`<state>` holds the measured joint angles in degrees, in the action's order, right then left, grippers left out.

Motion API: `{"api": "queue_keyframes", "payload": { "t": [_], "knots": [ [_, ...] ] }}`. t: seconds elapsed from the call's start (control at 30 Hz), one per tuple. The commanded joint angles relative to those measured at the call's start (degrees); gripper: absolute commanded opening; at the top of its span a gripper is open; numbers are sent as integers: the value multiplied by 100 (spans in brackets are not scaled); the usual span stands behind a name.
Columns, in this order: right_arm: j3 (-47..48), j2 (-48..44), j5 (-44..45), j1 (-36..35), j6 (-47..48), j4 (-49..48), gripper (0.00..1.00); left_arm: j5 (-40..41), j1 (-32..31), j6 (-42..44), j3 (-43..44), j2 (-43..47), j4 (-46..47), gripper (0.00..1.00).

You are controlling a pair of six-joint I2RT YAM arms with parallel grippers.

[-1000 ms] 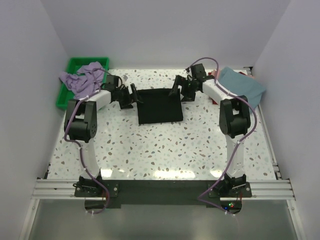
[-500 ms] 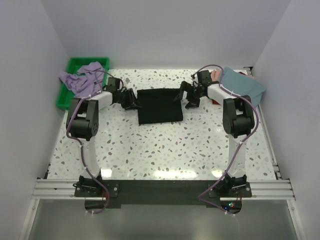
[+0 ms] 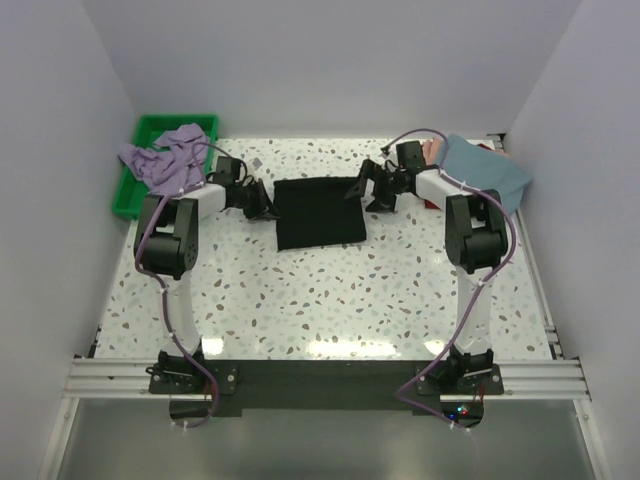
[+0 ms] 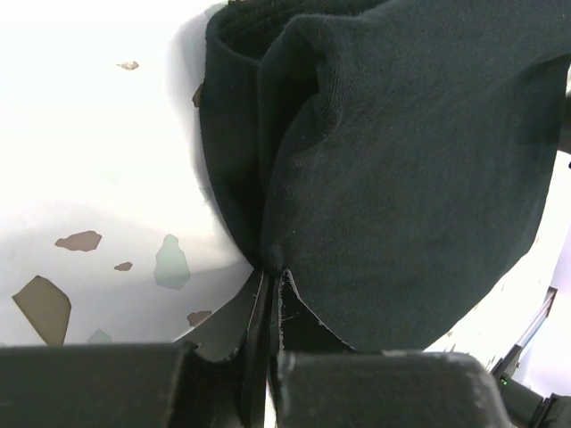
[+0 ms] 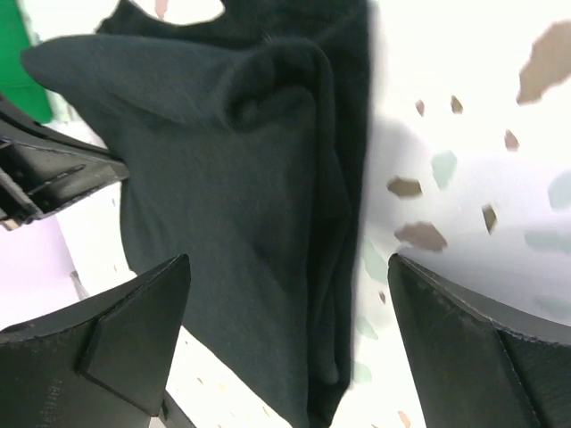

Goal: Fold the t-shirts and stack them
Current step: Neatly place the folded tshirt to the corner

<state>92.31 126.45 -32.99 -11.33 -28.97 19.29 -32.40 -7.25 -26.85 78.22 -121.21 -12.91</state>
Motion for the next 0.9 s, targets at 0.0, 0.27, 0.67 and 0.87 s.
{"api": "queue_keyframes", "payload": {
  "t": [0.0, 0.27, 0.67, 0.87],
  "knots": [
    [41, 459, 65, -88, 172, -92, 97, 32, -14, 242, -61, -272, -54, 0],
    [-73, 810, 144, -413, 146, -171, 93, -12, -14, 250, -122, -289, -19, 0],
    [-152, 925, 504, -827, 287, 75, 68, -126, -14, 198, -131, -307, 69, 0],
    [198, 750, 1030, -827, 409, 505, 9, -222, -14, 93, -96, -246, 122, 28]
  ]
}}
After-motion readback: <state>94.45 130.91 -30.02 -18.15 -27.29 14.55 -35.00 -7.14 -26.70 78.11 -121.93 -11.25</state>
